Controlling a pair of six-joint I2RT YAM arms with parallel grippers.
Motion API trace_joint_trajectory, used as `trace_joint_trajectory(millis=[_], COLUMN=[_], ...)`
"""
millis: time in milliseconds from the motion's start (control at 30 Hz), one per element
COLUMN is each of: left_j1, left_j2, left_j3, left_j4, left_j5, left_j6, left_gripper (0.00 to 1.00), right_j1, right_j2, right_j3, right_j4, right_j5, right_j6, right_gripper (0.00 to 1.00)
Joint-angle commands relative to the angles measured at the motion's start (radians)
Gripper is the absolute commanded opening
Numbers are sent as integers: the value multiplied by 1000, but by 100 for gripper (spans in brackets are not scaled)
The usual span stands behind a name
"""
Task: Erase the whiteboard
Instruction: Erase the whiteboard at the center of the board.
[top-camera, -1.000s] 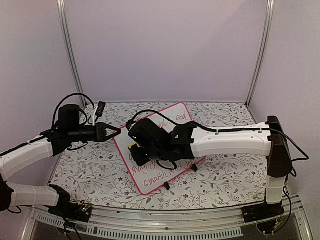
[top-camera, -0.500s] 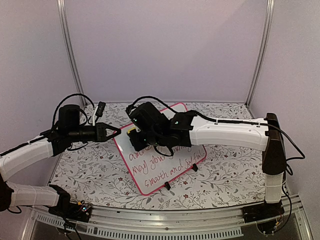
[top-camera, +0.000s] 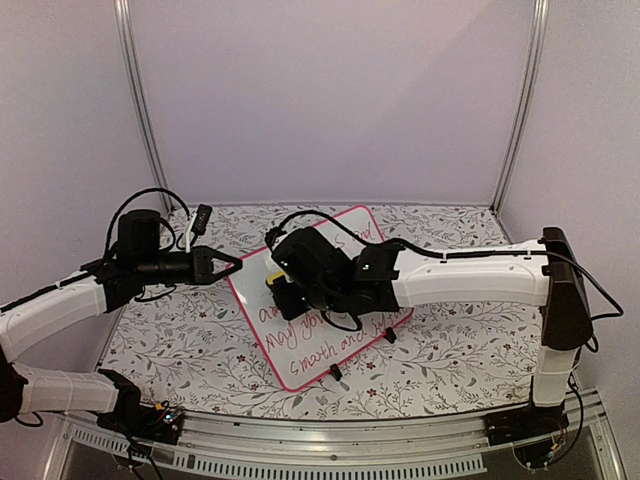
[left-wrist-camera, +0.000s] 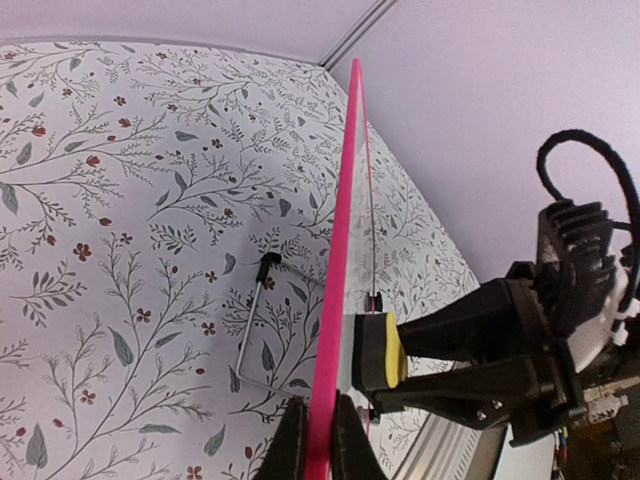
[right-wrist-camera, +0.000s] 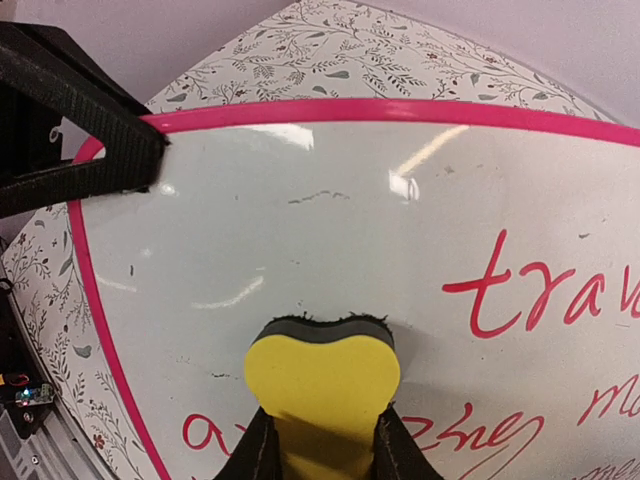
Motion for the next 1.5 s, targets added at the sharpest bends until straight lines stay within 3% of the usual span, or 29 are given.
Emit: trace_joint_trajectory(millis=[0,700,1167,1467], left_j1=[-20,-24,-28,-31], left_j2=[2,9,12,11], left_j3=[-2,0,-1,1], left_j4=[9,4,2,0], left_j5=[-27,-37,-38,-40], left_j6=[14,15,14,16], left_gripper=[0,0,0,0], right_j1=[-4,62,63,61], right_j2=[10,6,123,63], right_j3=[-79,-125,160,8], right_j4=[-94,-67,-94,-96], right_j5=[-13,-76,-10,4], right_j6=[41,16,-95,-41], right_gripper=[25,25,26,26])
